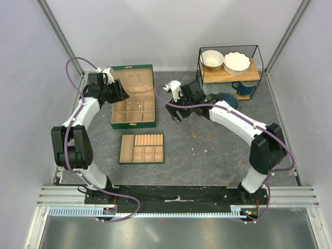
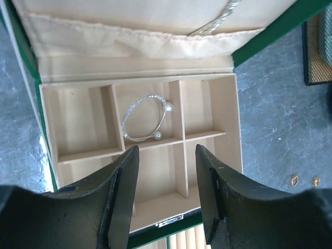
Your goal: Organize the mixed jewelry
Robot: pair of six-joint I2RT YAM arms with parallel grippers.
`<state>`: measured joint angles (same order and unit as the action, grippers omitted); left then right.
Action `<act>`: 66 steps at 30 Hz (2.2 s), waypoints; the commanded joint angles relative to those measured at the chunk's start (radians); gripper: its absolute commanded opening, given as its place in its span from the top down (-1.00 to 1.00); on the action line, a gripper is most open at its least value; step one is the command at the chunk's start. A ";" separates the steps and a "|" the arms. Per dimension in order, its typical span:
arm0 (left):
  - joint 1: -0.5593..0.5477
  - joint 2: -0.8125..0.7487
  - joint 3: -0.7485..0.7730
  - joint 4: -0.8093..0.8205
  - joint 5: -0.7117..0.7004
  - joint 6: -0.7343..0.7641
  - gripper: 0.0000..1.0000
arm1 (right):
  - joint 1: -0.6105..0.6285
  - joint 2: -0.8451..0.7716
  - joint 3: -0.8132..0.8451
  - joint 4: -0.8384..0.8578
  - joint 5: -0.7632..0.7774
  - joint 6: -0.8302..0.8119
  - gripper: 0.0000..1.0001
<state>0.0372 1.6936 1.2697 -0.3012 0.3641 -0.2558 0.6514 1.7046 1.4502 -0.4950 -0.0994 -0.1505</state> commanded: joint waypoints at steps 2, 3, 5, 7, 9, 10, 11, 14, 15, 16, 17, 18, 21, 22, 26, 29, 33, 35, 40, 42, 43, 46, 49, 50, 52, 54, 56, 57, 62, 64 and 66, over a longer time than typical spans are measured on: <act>-0.025 0.007 0.016 0.027 -0.045 0.095 -0.10 | -0.003 -0.045 -0.039 -0.005 0.032 -0.024 -0.71; -0.054 0.020 0.026 0.031 -0.051 0.096 -0.10 | -0.001 -0.046 -0.039 -0.004 0.033 -0.023 -0.71; -0.077 0.046 0.037 0.042 -0.071 0.101 -0.10 | -0.002 -0.049 -0.043 -0.002 0.032 -0.021 -0.71; -0.089 0.081 0.052 0.047 -0.088 0.101 -0.09 | -0.002 -0.048 -0.045 -0.002 0.032 -0.020 -0.71; -0.102 0.116 0.066 0.056 -0.099 0.099 -0.08 | -0.002 -0.048 -0.051 0.001 0.032 -0.020 -0.71; -0.108 0.126 0.071 0.059 -0.103 0.101 -0.09 | -0.001 -0.049 -0.053 0.003 0.033 -0.020 -0.71; -0.111 0.136 0.079 0.062 -0.114 0.101 -0.08 | -0.002 -0.049 -0.057 0.004 0.033 -0.020 -0.71; -0.114 0.166 0.092 0.070 -0.135 0.104 -0.08 | -0.002 -0.051 -0.063 0.009 0.032 -0.020 -0.71; -0.114 0.172 0.092 0.073 -0.139 0.104 -0.08 | -0.002 -0.054 -0.065 0.012 0.032 -0.020 -0.71; -0.114 0.179 0.094 0.077 -0.140 0.107 -0.08 | -0.002 -0.054 -0.067 0.012 0.032 -0.020 -0.71; -0.114 0.181 0.094 0.079 -0.148 0.107 -0.07 | -0.002 -0.054 -0.070 0.013 0.032 -0.020 -0.71; -0.114 0.186 0.094 0.082 -0.149 0.109 -0.07 | -0.002 -0.056 -0.073 0.015 0.032 -0.020 -0.71; -0.114 0.184 0.091 0.093 -0.151 0.110 -0.07 | -0.002 -0.053 -0.076 0.019 0.030 -0.020 -0.71; -0.114 0.184 0.091 0.091 -0.152 0.113 -0.07 | -0.001 -0.051 -0.076 0.019 0.030 -0.020 -0.71; -0.114 0.189 0.095 0.097 -0.174 0.127 -0.07 | -0.002 -0.048 -0.076 0.021 0.023 -0.017 -0.71; -0.114 0.201 0.105 0.097 -0.185 0.130 -0.07 | -0.002 -0.048 -0.077 0.022 0.021 -0.014 -0.71; -0.114 0.224 0.118 0.097 -0.189 0.132 -0.06 | -0.002 -0.053 -0.079 0.022 0.020 -0.014 -0.71; -0.114 0.233 0.128 0.097 -0.185 0.127 -0.06 | -0.002 -0.056 -0.083 0.022 0.026 -0.014 -0.71; -0.114 0.255 0.134 0.094 -0.191 0.125 -0.06 | -0.004 -0.066 -0.090 0.024 0.027 -0.015 -0.71; -0.114 0.258 0.132 0.096 -0.191 0.124 -0.06 | -0.004 -0.069 -0.093 0.026 0.029 -0.015 -0.71; -0.114 0.259 0.132 0.096 -0.188 0.124 -0.06 | -0.004 -0.071 -0.096 0.026 0.029 -0.017 -0.71; -0.114 0.259 0.128 0.096 -0.185 0.122 -0.06 | -0.006 -0.069 -0.097 0.029 0.027 -0.017 -0.71; -0.114 0.264 0.123 0.097 -0.179 0.122 -0.06 | -0.006 -0.069 -0.099 0.030 0.027 -0.015 -0.71; -0.114 0.267 0.123 0.096 -0.180 0.124 -0.06 | -0.007 -0.068 -0.099 0.030 0.026 -0.015 -0.71; -0.114 0.270 0.120 0.096 -0.183 0.124 -0.06 | -0.007 -0.069 -0.097 0.032 0.024 -0.015 -0.71; -0.112 0.278 0.122 0.097 -0.183 0.127 -0.06 | -0.007 -0.071 -0.099 0.030 0.024 -0.015 -0.71; -0.114 0.281 0.123 0.096 -0.185 0.128 -0.06 | -0.007 -0.072 -0.099 0.030 0.024 -0.015 -0.71; -0.114 0.285 0.125 0.096 -0.185 0.130 -0.06 | -0.009 -0.072 -0.100 0.032 0.024 -0.015 -0.71; -0.115 0.288 0.115 0.094 -0.201 0.132 -0.06 | -0.009 -0.071 -0.105 0.032 0.024 -0.014 -0.71; -0.114 0.284 0.111 0.096 -0.211 0.135 -0.06 | -0.009 -0.071 -0.105 0.033 0.023 -0.014 -0.71; -0.115 0.279 0.103 0.106 -0.217 0.139 -0.06 | -0.009 -0.069 -0.106 0.033 0.020 -0.012 -0.71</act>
<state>-0.0799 1.9770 1.3655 -0.2359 0.1799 -0.1616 0.6449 1.6745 1.3510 -0.4866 -0.0772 -0.1616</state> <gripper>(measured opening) 0.533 0.855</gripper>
